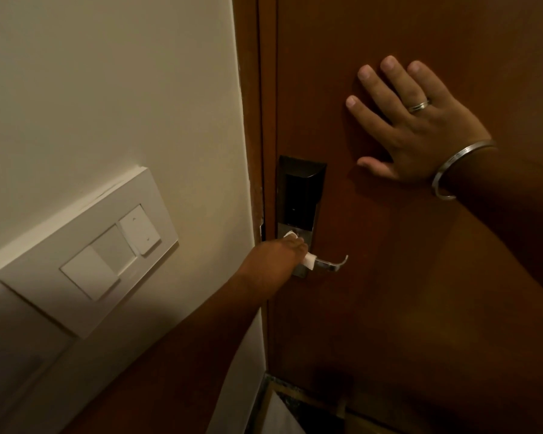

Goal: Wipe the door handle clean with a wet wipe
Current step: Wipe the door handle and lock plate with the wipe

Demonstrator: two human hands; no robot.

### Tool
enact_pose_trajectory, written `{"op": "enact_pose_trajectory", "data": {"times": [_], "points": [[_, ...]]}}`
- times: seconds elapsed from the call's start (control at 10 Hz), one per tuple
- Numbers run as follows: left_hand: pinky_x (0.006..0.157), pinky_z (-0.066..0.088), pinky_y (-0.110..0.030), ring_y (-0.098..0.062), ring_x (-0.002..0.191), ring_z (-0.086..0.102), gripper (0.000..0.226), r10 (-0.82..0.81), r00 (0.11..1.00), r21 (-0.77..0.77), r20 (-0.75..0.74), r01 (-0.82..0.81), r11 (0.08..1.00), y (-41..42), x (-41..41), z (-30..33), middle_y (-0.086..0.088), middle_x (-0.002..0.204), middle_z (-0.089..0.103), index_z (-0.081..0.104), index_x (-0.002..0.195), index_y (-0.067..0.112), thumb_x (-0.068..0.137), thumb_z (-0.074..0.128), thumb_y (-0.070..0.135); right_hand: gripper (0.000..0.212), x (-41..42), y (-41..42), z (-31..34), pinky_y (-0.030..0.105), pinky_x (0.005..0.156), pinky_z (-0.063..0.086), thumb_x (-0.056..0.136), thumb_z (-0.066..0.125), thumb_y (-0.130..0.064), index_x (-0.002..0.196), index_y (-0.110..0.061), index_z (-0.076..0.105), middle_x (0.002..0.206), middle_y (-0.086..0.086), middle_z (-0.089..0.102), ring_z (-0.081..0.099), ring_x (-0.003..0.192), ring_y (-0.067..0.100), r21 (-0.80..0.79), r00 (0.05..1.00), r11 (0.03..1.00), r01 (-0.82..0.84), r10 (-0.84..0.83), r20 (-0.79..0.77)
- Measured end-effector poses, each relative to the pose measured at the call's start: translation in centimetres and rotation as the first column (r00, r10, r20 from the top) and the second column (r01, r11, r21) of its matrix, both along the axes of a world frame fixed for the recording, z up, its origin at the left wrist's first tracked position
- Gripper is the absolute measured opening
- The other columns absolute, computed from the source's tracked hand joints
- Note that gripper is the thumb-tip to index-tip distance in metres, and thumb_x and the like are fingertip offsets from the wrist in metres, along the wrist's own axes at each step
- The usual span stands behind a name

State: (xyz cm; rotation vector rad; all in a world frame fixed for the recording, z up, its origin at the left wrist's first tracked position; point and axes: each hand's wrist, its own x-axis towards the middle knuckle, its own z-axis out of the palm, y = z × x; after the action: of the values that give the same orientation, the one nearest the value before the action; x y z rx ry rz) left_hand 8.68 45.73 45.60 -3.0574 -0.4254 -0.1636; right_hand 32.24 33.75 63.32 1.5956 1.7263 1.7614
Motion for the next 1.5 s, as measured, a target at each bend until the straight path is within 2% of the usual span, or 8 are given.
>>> {"op": "enact_pose_trajectory", "data": {"times": [0.2, 0.4, 0.6, 0.8, 1.0, 1.2, 1.3, 1.5], "points": [[0.104, 0.038, -0.04, -0.027, 0.128, 0.043, 0.047, 0.119, 0.992, -0.07, 0.033, -0.117, 0.991, -1.0, 0.6, -0.4, -0.013, 0.143, 0.045, 0.046, 0.133, 0.011, 0.088, 0.06, 0.008, 0.087, 0.0, -0.1, 0.1, 0.052, 0.123, 0.002, 0.099, 0.022, -0.066, 0.163, -0.008, 0.016, 0.167, 0.025, 0.007, 0.01, 0.153, 0.044, -0.004, 1.0, 1.0, 0.0, 0.0, -0.013], [0.086, 0.052, -0.038, -0.022, 0.101, 0.062, 0.033, 0.032, 0.997, 0.021, 0.064, -0.034, 0.999, -1.6, 0.2, 0.3, -0.007, 0.116, 0.065, 0.058, 0.117, 0.019, 0.086, 0.065, 0.023, 0.086, -0.2, -0.2, 0.1, 0.051, 0.123, 0.0, 0.099, 0.022, -0.065, 0.163, -0.008, 0.016, 0.167, 0.025, 0.007, 0.011, 0.153, 0.044, -0.013, 1.0, 1.0, 0.006, -0.006, -0.017], [0.081, 0.051, -0.034, -0.019, 0.095, 0.062, 0.024, -0.032, 0.995, 0.068, 0.093, 0.025, 0.997, -1.5, 0.9, 0.1, -0.004, 0.107, 0.068, 0.062, 0.11, 0.022, 0.087, 0.064, 0.026, 0.085, -0.1, -0.2, 0.0, 0.05, 0.123, -0.005, 0.1, 0.02, -0.065, 0.163, -0.007, 0.014, 0.167, 0.025, 0.007, 0.01, 0.153, 0.045, -0.007, 1.0, 1.0, 0.011, -0.011, 0.001], [0.085, 0.049, -0.038, -0.023, 0.098, 0.063, 0.029, -0.026, 0.994, -0.072, 0.109, 0.034, 0.997, -5.1, 3.3, -1.1, -0.009, 0.11, 0.068, 0.059, 0.115, 0.015, 0.088, 0.064, 0.024, 0.085, 0.1, -0.1, 0.1, 0.051, 0.123, -0.001, 0.1, 0.021, -0.065, 0.162, -0.007, 0.015, 0.166, 0.026, 0.008, 0.012, 0.153, 0.045, -0.004, 1.0, 1.0, -0.009, 0.009, -0.007], [0.107, 0.032, -0.041, -0.02, 0.103, 0.062, 0.022, -0.05, 0.993, 0.101, 0.108, 0.039, 0.994, -1.6, 0.8, 0.0, -0.004, 0.105, 0.072, 0.066, 0.102, 0.02, 0.081, 0.07, 0.027, 0.085, 0.2, -0.1, 0.0, 0.052, 0.123, 0.003, 0.1, 0.022, -0.064, 0.162, -0.006, 0.017, 0.166, 0.026, 0.012, 0.015, 0.152, 0.046, 0.011, 1.0, 1.0, -0.014, 0.014, 0.012], [0.097, 0.037, -0.042, -0.026, 0.096, 0.06, 0.016, 0.132, 0.97, -0.036, 0.206, -0.127, 0.991, -7.2, 4.0, -0.4, -0.009, 0.086, 0.072, 0.071, 0.084, 0.017, 0.078, 0.073, 0.032, 0.085, 0.0, 0.0, 0.0, 0.052, 0.123, 0.002, 0.1, 0.022, -0.065, 0.162, -0.007, 0.016, 0.166, 0.027, 0.012, 0.015, 0.152, 0.046, 0.011, 1.0, 1.0, -0.01, 0.01, 0.015], [0.099, 0.031, -0.043, -0.027, 0.111, 0.05, 0.02, 0.187, 0.953, -0.038, 0.239, -0.183, 0.982, -6.7, 3.1, 0.1, -0.005, 0.1, 0.071, 0.071, 0.09, 0.024, 0.08, 0.069, 0.041, 0.086, 0.0, -0.2, 0.2, 0.052, 0.124, 0.003, 0.099, 0.023, -0.064, 0.163, -0.008, 0.015, 0.166, 0.026, 0.01, 0.015, 0.152, 0.045, 0.017, 1.0, 1.0, -0.005, 0.005, 0.011], [0.102, 0.018, -0.044, -0.023, 0.115, 0.049, 0.021, 0.161, 0.962, 0.013, 0.222, -0.168, 0.986, -5.5, 2.0, -0.1, 0.004, 0.101, 0.072, 0.068, 0.096, 0.03, 0.083, 0.063, 0.046, 0.086, 0.4, -0.1, -0.3, 0.053, 0.124, 0.008, 0.099, 0.024, -0.065, 0.163, -0.008, 0.017, 0.166, 0.025, 0.013, 0.017, 0.152, 0.045, 0.032, 1.0, 0.999, 0.007, -0.008, 0.028]]}}
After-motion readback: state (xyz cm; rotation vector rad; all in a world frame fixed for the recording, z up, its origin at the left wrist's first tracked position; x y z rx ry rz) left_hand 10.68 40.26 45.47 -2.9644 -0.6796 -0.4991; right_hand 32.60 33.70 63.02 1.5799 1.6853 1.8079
